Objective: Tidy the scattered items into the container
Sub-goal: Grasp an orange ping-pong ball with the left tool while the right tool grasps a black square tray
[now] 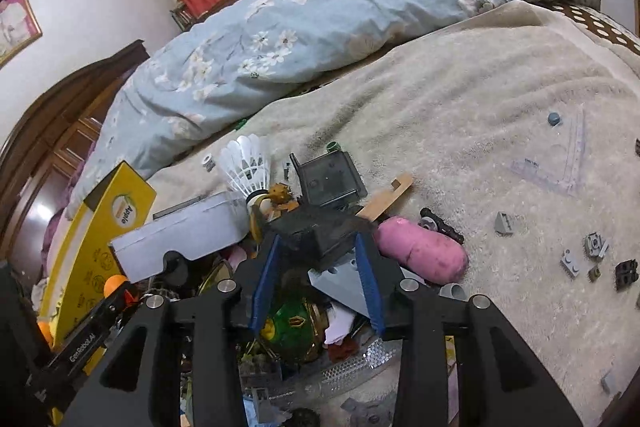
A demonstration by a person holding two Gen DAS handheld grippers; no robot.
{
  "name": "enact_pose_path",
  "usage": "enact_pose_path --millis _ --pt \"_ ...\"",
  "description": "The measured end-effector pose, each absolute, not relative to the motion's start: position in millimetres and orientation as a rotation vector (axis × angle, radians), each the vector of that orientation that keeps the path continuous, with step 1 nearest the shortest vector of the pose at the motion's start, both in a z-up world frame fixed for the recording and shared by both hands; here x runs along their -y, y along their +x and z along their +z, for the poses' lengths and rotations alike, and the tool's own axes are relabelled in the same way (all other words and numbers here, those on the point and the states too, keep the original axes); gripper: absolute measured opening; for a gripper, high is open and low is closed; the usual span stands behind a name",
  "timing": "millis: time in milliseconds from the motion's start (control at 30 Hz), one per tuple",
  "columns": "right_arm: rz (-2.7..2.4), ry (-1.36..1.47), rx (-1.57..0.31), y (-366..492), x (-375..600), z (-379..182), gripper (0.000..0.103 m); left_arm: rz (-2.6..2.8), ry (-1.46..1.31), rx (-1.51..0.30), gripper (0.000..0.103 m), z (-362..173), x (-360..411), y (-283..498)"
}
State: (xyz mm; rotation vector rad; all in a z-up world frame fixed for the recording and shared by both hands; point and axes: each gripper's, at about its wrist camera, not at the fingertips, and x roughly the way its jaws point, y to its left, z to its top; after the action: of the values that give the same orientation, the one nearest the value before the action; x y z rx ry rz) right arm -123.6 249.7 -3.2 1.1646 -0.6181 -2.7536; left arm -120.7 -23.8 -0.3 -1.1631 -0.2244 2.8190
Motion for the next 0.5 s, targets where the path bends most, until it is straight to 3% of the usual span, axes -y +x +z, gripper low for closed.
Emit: enact_pose_path --millis 200,500 --pt "-2.772 1.145 0.53 -126 -242 -3 0.041 2.797 -1.172 0.263 0.039 -2 28 -124" --pt "-2.775 1.153 0.609 -137 -250 -17 0.041 2.797 -1.144 0.207 0.039 -1 22 -120"
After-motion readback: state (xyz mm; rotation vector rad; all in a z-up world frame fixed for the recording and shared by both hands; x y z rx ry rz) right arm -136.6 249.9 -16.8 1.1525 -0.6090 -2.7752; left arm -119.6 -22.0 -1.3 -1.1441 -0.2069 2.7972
